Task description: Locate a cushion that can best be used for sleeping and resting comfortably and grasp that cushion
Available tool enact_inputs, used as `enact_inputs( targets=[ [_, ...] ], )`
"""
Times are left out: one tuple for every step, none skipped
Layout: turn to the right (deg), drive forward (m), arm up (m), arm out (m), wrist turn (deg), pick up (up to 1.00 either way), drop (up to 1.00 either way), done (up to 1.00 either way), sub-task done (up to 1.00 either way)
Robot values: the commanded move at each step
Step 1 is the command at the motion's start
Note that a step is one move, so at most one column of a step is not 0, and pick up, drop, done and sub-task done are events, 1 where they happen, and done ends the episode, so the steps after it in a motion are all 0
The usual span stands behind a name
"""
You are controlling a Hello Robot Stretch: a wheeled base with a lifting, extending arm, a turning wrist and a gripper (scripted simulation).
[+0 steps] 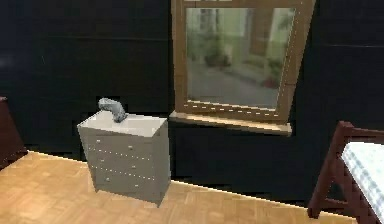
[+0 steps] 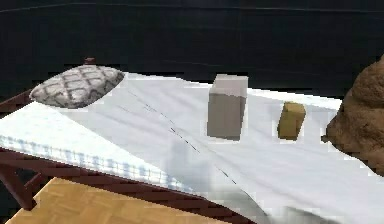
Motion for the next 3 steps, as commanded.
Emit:
enact_inputs(
  targets=[
    [0.0, 0.2, 0.0, 0.0, 0.0, 0.0, 0.0, 0.0, 0.0],
    [-18.0, 0.0, 0.0, 0.0, 0.0, 0.0, 0.0, 0.0, 0.0],
    [45.0, 0.0, 0.0, 0.0, 0.0, 0.0, 0.0, 0.0, 0.0]
  ],
)
